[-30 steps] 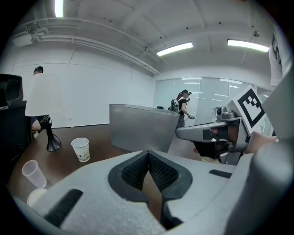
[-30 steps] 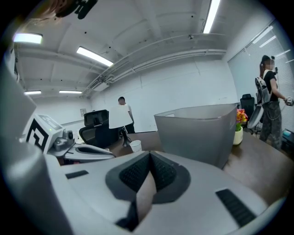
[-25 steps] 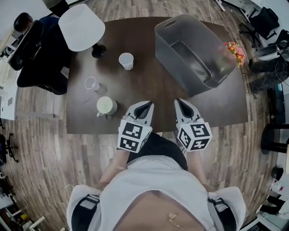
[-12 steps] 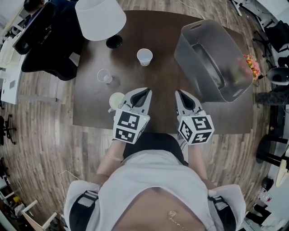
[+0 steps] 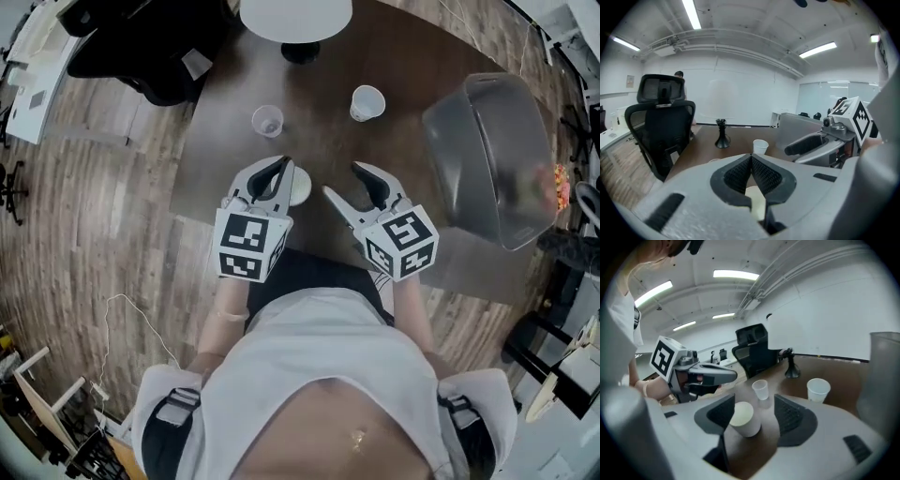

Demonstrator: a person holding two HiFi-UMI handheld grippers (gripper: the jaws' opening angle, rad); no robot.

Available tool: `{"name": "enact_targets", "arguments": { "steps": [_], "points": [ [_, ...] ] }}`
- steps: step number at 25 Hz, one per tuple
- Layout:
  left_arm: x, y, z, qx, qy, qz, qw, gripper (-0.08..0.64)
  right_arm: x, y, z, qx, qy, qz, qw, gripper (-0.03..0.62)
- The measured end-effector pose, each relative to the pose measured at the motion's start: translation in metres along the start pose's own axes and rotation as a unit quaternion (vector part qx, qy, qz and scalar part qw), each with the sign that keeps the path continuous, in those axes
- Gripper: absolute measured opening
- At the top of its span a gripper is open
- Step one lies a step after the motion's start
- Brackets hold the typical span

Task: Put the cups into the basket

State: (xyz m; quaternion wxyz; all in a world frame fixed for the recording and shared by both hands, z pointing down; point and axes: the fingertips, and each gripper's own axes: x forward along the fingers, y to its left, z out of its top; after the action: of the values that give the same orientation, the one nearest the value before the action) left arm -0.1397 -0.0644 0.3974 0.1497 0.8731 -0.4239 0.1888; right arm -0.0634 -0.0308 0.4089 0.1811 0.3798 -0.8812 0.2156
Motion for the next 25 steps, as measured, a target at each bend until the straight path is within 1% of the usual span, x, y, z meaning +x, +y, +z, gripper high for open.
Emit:
{"name": "enact_targets", "arguments": {
  "steps": [1,3,5,8,11,14,17,19,21,23,25],
  "points": [
    [-0.006,0.011,-0.006,-0.010,0.002,0.015,0.9998,0.012,0.013,0.010,-0.008,-0.019,0.035,0.026,0.999,0.268],
    [-0.018,0.030,-0.018,-0.030,0.004,0.039,0.9988,0.012,0.034,0.030,-0.027,-0.064,0.102,0.071,0.990,0.357],
    [-0.028,0.044,-0.030,-0.050,0.005,0.059,0.9970,0.012,0.050,0.042,-0.039,-0.102,0.139,0.091,0.981,0.381],
    [-0.042,0.062,-0.052,-0.079,0.008,0.082,0.9935,0.012,0.071,0.053,-0.053,-0.136,0.176,0.107,0.969,0.391],
    [-0.050,0.074,-0.073,-0.106,0.014,0.096,0.9896,0.012,0.086,0.061,-0.067,-0.163,0.218,0.119,0.955,0.394],
    [-0.049,0.081,-0.089,-0.119,0.024,0.104,0.9872,0.012,0.097,0.057,-0.081,-0.182,0.249,0.114,0.944,0.396],
    [-0.052,0.088,-0.098,-0.136,0.027,0.099,0.9854,0.012,0.106,0.055,-0.083,-0.192,0.258,0.099,0.942,0.397],
    [-0.053,0.088,-0.101,-0.147,0.029,0.093,0.9843,0.012,0.109,0.058,-0.083,-0.193,0.265,0.102,0.939,0.399],
    [-0.047,0.090,-0.106,-0.149,0.033,0.089,0.9844,0.012,0.118,0.058,-0.085,-0.205,0.274,0.109,0.933,0.399],
    [-0.039,0.093,-0.112,-0.145,0.040,0.084,0.9850,0.012,0.127,0.055,-0.088,-0.231,0.285,0.113,0.923,0.399],
    [-0.037,0.092,-0.117,-0.146,0.045,0.080,0.9850,0.012,0.127,0.057,-0.091,-0.239,0.292,0.118,0.918,0.400]
  ]
}}
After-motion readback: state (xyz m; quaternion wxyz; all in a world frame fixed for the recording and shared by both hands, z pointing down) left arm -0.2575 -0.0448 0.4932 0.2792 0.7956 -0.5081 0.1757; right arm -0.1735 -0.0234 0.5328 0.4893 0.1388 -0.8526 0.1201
